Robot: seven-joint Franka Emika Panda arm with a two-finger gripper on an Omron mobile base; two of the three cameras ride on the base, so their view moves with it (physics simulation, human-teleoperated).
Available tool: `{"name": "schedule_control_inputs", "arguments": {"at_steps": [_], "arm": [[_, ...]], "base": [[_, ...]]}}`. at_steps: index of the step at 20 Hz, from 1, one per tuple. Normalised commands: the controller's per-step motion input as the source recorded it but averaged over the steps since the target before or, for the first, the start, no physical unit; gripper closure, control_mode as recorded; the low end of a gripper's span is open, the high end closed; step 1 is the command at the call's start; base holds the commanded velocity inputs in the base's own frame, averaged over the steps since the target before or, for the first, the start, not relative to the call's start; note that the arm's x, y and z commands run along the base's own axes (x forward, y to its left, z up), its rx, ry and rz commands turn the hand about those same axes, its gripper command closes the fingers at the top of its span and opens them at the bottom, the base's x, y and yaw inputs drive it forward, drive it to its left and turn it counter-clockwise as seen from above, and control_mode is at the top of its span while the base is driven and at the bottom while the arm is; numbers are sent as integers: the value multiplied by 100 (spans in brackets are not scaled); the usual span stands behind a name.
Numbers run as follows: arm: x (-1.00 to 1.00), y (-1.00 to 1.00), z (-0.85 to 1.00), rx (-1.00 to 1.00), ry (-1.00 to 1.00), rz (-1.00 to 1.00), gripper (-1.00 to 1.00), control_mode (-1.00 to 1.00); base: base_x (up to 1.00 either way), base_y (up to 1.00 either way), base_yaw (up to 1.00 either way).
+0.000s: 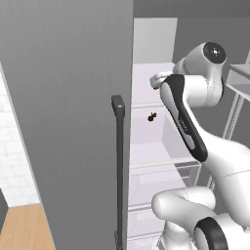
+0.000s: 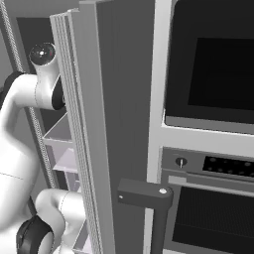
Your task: Take the strawberry from the fridge and place it on top of the pancake, located on the dining counter.
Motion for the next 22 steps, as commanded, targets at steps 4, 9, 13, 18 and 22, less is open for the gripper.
{"name": "schedule_control_inputs", "arguments": {"at_steps": [4, 9, 13, 18, 22], "arm": [[54, -1, -29, -13, 0, 0, -100, -100], [50, -9, -12, -5, 0, 0, -100, -100], [47, -6, -1, 0, 0, 0, -100, -100], [40, 0, -10, 0, 1, 0, -100, -100], [48, 0, -35, 3, 5, 0, -100, -100]], "base": [[0, 0, 0], [0, 0, 0], [0, 0, 0], [0, 0, 0], [0, 0, 0]]}}
